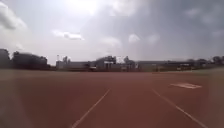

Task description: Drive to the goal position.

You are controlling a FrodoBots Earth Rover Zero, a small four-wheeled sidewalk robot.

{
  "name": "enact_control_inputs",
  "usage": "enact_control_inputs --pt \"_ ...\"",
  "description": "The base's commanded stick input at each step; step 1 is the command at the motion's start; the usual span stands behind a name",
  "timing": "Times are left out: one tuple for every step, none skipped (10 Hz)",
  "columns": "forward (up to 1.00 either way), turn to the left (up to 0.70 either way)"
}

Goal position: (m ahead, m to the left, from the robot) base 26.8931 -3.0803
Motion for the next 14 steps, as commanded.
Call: enact_control_inputs --pt "0.17 -0.35" --pt "0.13 -0.27" --pt "0.08 -0.16" --pt "0.02 -0.04" --pt "0.00 0.00" --pt "0.00 0.00" --pt "0.00 0.00" --pt "0.00 0.00" --pt "0.00 0.00" --pt "0.00 0.00" --pt "0.00 0.00" --pt "0.00 0.00" --pt "0.00 0.00" --pt "0.07 0.00"
